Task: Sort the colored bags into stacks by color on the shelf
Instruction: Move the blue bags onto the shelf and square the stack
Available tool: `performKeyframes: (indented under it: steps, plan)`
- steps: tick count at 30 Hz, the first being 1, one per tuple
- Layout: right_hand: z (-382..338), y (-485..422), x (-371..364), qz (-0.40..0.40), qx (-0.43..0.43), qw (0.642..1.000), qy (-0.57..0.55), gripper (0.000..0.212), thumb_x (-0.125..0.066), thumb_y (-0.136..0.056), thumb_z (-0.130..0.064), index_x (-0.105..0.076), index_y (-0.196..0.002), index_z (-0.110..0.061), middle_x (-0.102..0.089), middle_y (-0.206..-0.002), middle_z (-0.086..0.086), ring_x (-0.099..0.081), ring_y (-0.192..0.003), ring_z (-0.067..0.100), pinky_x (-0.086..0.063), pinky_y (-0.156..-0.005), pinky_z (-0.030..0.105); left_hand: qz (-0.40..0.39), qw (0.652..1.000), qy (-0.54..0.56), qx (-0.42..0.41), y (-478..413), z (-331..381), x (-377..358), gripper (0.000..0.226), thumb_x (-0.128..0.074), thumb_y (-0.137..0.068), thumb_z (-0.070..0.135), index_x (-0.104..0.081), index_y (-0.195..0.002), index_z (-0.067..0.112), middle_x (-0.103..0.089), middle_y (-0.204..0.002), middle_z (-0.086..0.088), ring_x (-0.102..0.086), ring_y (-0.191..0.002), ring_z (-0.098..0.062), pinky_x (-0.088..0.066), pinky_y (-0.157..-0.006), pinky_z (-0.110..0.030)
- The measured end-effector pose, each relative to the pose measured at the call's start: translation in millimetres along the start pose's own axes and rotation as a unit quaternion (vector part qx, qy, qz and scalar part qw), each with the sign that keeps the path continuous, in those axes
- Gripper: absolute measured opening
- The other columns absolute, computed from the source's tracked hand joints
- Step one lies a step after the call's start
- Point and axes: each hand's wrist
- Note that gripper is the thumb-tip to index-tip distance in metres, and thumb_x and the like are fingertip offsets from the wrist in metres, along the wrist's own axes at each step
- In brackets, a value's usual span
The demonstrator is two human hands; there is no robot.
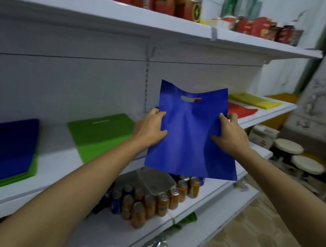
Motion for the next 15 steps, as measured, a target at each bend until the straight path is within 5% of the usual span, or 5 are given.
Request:
performKeyframes:
  steps: [6, 15]
  plan:
    - [96.6, -11.3, 17.3, 0.015, -0.031, 0.999, 0.036, 0.066, -0.067, -0.085, -0.024, -0.031, -0.140, -0.010, -0.027, -0.141, 0.012, -0.057, -0.102, 0.031, -0.054, -0.077, 0.040, -0.020, 0.999, 0.012, -0.041, -23.2, 82.0, -55.5, 0.055, -0.061, -0.085, 0.023, -0.041, -0.136, 0.012, -0.040, -0.126, -0.003, -0.057, -0.097, -0.028, -0.052, -0.080, -0.044]
    - [180.3, -42.0, 3.6, -0.008, -0.043, 0.999, 0.029, 0.070, -0.062, -0.085, -0.013, -0.026, -0.145, -0.010, -0.027, -0.145, 0.008, -0.056, -0.107, 0.033, -0.054, -0.077, 0.043, -0.042, 0.997, 0.057, -0.036, -52.3, 127.1, -112.6, 0.053, -0.062, -0.087, 0.021, -0.042, -0.135, 0.009, -0.041, -0.127, -0.005, -0.054, -0.102, -0.026, -0.050, -0.084, -0.036]
Point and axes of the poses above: each hand's wrist, its own y-axis away from the middle knuckle, its own x-axis out of the back of the hand, z = x × y
